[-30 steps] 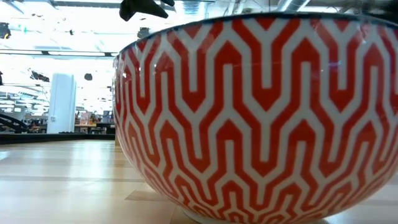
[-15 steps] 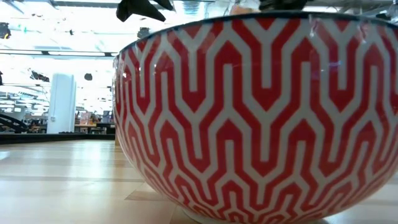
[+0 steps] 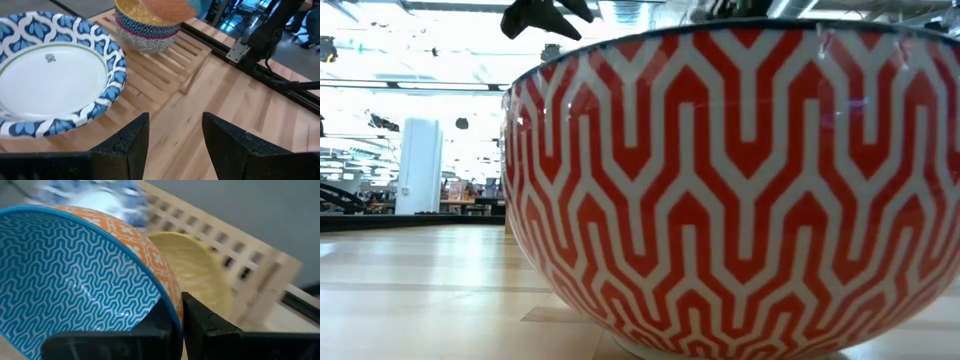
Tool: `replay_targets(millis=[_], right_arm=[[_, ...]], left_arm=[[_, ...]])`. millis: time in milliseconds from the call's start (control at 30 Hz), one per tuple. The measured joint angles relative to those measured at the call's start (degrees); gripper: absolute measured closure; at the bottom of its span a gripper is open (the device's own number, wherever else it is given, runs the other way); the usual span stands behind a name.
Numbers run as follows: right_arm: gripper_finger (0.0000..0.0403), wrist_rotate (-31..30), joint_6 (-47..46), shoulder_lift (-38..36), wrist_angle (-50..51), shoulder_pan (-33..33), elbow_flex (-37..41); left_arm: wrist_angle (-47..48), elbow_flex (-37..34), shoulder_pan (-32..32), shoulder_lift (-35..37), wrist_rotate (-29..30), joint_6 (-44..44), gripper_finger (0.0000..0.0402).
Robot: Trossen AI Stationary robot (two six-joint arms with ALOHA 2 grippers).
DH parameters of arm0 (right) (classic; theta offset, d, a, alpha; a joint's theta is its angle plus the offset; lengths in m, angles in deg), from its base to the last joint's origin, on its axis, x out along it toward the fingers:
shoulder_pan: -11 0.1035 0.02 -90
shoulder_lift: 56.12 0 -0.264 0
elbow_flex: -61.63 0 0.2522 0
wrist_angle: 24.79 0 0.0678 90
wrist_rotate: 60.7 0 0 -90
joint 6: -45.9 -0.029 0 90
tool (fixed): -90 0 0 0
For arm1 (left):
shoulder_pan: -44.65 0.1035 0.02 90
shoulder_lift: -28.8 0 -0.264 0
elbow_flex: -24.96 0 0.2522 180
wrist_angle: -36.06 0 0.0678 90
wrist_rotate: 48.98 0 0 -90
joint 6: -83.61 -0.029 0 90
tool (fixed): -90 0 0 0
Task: Place and stack bowls onto a shelf
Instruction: Stack the small light blue bowl on top of the small yellow bowl
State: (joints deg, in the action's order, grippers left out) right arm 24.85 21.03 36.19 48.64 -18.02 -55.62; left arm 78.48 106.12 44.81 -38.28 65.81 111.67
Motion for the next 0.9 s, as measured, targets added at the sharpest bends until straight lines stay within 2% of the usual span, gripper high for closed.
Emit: replay_targets(millis=[167, 433, 600, 733, 900], right_arm=[[0.0362, -0.15, 1.47, 4.40, 6.45, -3.13, -2.43], [0.0349, 0.57, 1.96, 5.23, 6.34, -4.54, -2.64], [0.0343, 2.31, -1.06, 4.93, 6.58, -5.86, -2.64], [0.0320, 3.04, -1.76, 4.83, 6.79, -7.02, -3.38], [0.0268, 3.41, -1.67, 4.75, 6.70, -7.84, -4.67]], left_arm=[[2.48, 0.00, -0.05, -0.01, 0.45, 2.35, 0.0235], [4.96, 0.00, -0.22, -0.01, 1.67, 3.29, 0.0235], [4.93, 0.00, 0.04, -0.01, 1.87, 3.16, 0.0235], [4.91, 0.00, 0.57, -0.01, 1.85, 3.14, 0.0235], [4.88, 0.00, 0.81, -0.01, 1.62, 3.14, 0.0235]])
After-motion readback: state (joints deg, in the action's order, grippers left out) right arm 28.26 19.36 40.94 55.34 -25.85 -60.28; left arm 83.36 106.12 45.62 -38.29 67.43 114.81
